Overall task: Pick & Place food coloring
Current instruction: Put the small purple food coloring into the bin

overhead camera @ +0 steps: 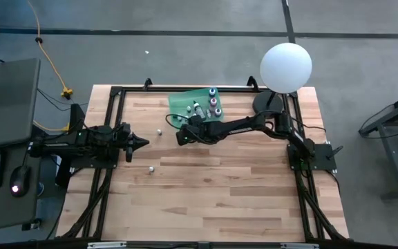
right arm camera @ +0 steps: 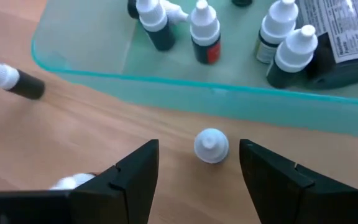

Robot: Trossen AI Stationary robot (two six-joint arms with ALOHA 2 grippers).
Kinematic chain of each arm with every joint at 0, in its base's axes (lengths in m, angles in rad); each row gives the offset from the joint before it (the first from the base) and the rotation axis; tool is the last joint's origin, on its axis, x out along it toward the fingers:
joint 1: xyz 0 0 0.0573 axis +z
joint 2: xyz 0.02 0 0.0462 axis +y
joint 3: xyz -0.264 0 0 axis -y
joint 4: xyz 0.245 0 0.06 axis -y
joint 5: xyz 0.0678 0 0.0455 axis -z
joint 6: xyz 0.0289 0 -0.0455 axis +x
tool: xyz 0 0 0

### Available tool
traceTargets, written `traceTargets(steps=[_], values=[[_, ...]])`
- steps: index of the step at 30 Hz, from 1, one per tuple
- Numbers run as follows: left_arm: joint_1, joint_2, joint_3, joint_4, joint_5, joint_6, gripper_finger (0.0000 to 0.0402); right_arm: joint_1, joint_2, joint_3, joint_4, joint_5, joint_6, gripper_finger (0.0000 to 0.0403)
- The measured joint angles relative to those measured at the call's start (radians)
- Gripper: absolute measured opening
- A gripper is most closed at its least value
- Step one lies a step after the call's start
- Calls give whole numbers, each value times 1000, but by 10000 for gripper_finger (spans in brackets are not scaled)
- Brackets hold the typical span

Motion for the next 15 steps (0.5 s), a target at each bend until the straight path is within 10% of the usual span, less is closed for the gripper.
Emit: traceTargets(steps=[15], values=[[0,0,0,0,0,0,0,-4,3,0,37,-18,-6,132]])
